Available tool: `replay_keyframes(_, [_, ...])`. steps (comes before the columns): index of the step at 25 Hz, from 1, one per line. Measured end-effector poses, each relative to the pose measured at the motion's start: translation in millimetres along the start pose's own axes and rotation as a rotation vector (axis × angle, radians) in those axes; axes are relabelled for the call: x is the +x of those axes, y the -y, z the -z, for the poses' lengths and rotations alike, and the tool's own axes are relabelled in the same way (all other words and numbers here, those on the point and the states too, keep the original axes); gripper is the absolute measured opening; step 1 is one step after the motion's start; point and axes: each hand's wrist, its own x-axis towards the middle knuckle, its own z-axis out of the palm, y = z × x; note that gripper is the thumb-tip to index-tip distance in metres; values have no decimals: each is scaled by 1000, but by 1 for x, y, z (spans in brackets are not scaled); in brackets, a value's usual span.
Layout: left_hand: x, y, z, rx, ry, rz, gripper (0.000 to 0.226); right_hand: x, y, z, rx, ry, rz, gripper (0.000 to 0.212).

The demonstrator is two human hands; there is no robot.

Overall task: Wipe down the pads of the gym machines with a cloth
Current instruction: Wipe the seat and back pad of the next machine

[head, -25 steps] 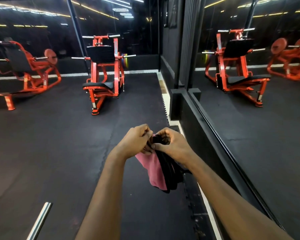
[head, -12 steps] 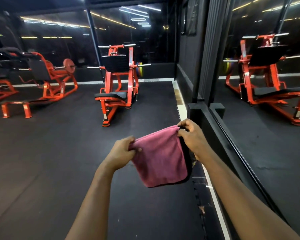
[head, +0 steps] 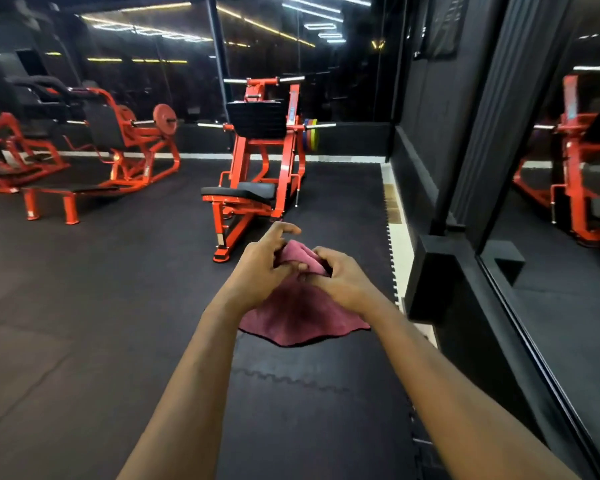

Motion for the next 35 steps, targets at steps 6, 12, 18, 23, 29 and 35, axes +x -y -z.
replay_keyframes(6, [152,185,-15,-5,183,286,36,206,-108,21,139,-166,-86,21])
replay_keyframes(12, [357,262,0,39,-56,183,19,396,-198,48,377,-164,-300,18])
replay_keyframes(18, [553,369,-33,74,-175,145,14,599,-307,76,438,-173,-263,15])
replay_keyframes(23, [706,443,-55,113,-261,212,10,772,-379,105,444,-132,-229,10])
replay_keyframes(29, [848,528,-55,177,-365,307,12,956,-432,112,429,-35,-201,13])
replay_keyframes(35, [983,669,-51,166,-470,374,3,1137,-501,80,449,75,-183,22])
